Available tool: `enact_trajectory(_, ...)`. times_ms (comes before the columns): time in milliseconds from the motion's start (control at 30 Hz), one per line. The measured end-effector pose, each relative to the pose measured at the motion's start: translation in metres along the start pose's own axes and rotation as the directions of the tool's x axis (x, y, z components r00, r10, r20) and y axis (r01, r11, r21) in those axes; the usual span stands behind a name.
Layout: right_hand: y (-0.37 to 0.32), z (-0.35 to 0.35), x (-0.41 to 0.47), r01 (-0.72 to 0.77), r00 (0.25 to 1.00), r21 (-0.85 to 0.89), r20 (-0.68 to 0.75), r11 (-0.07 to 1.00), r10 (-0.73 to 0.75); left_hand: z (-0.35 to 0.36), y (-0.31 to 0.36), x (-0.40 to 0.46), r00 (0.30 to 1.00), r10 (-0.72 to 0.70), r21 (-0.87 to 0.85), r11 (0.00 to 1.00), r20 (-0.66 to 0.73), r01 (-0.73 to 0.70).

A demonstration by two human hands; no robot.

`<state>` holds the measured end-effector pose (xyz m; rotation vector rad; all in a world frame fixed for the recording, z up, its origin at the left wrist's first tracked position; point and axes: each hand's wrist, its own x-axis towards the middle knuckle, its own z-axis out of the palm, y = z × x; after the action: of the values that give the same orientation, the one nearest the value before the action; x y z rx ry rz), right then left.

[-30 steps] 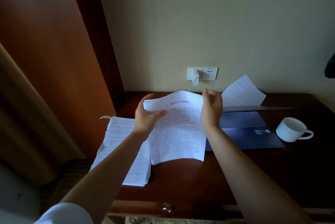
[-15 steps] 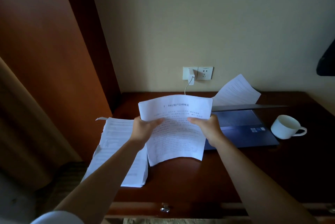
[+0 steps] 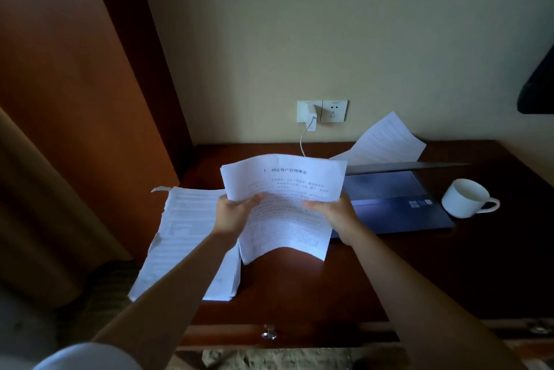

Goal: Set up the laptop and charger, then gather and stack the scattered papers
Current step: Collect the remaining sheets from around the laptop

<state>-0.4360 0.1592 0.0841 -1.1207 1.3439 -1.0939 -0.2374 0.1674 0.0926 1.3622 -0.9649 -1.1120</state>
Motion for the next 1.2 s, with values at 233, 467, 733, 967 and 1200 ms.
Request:
enact_trajectory(233,0.009,-0.003,0.008,-0.077,0.996,-0.05,0.034,0.996,0.078,-0.001,-0.007,0.004,0.996,-0.083,0.012,0.997,0.033,0.083)
enact_trajectory(467,-0.008,-0.013,0.028,-0.07,0.993,-0.048,-0.101,0.996,0.065,0.014,0.019,0.015,0.999,0.014,0.031,0.999,0.053,-0.016)
enact_trajectory(733,-0.085,-0.045,0.059,0.058,0.972,0.181,-0.233,0.982,-0.014,0.058,0.069,0.046,0.979,0.105,0.032,0.993,0.176,-0.112)
enact_trajectory(967,-0.129,-0.099,0.107,0.103,0.97,0.251,-0.241,0.963,-0.041,0.135,0.119,0.072,0.86,0.508,0.441,0.762,0.049,-0.475)
enact_trajectory(1200,-0.079,-0.168,0.168,-0.157,0.977,-0.155,-0.17,0.975,0.13,0.209,0.107,0.099,0.77,0.629,0.755,0.453,0.106,-0.473)
